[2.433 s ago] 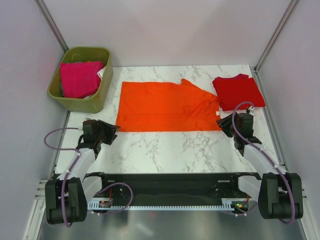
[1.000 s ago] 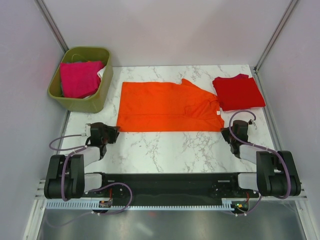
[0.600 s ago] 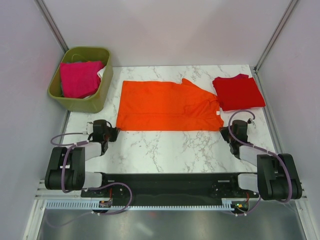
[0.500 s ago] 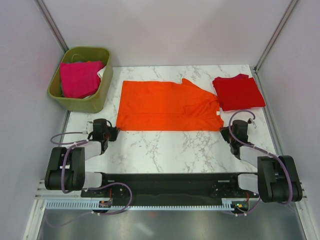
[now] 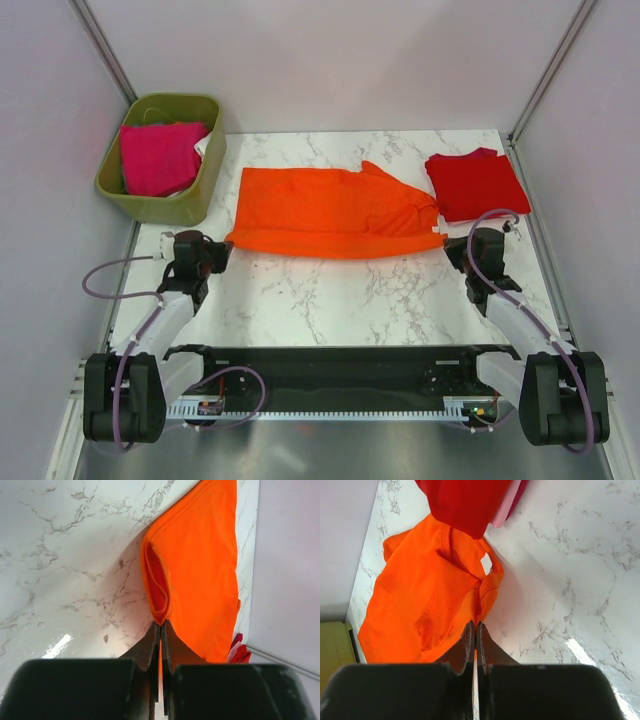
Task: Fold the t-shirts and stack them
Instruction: Fold the tshirt
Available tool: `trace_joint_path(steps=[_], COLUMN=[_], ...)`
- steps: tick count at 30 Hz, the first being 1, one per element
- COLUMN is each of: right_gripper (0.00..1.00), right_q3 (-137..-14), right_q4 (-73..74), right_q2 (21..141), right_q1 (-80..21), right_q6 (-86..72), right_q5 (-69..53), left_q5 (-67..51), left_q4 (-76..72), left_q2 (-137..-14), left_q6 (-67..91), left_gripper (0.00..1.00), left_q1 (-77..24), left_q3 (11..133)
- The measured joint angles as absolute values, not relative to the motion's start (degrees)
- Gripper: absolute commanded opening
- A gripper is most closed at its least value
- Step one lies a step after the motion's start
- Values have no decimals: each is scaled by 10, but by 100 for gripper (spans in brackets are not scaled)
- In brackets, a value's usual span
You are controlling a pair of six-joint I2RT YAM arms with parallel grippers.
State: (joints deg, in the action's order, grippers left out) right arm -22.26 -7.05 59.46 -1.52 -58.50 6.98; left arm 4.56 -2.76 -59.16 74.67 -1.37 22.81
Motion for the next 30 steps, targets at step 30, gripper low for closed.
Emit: trace_joint_path(steps=[30], right_gripper=[0], right_q3=[-445], right_q4=[87], right_q2=[558], right_q1=[-17], right_q6=[-555], right_q5=[61], left_q5=[53], left_q4=[179], left_q2=[-528], left_q6=[662], left_gripper=[2], left_q1=[-14], left_q3=[455])
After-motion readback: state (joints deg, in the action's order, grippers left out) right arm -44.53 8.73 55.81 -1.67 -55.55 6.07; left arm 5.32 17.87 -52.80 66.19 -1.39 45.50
